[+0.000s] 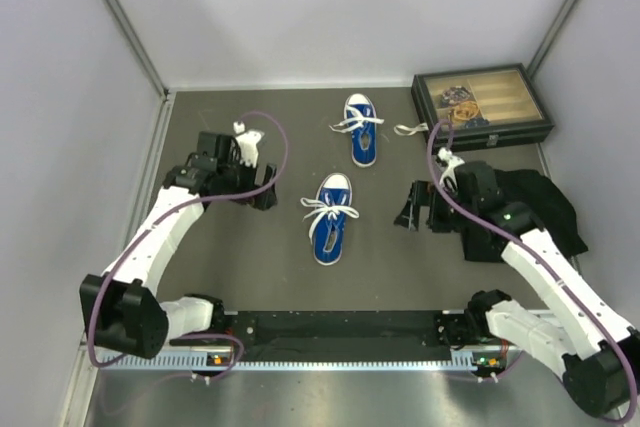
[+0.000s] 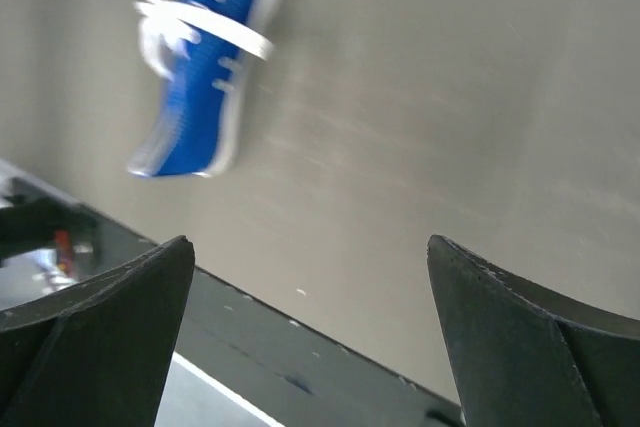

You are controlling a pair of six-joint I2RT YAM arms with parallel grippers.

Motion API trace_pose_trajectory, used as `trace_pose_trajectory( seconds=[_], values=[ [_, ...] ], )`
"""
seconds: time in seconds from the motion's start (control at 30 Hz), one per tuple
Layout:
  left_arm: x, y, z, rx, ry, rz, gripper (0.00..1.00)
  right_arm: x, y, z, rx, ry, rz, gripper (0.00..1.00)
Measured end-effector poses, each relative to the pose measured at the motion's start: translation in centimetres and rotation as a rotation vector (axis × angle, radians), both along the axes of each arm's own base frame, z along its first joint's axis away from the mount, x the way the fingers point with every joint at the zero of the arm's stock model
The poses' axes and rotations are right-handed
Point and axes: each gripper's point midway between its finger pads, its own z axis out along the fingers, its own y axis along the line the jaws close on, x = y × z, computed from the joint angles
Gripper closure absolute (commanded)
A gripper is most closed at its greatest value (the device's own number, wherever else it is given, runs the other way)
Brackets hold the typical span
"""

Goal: Tie the shoes

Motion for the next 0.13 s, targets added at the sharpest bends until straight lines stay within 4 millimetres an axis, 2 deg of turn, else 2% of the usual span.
trace_pose_trajectory(
  seconds=[0.07, 0.13],
  values=[
    [-1.5, 0.9, -2.0, 0.034, 0.056, 0.034, 0.01, -0.8, -1.0, -1.4, -0.042, 0.032, -0.028, 0.01],
    [-2.4, 1.6, -2.9, 0.061, 0.083, 0.059, 0.02, -1.1, -1.6, -1.7, -0.061, 0.032, -0.045, 0.01]
  ],
)
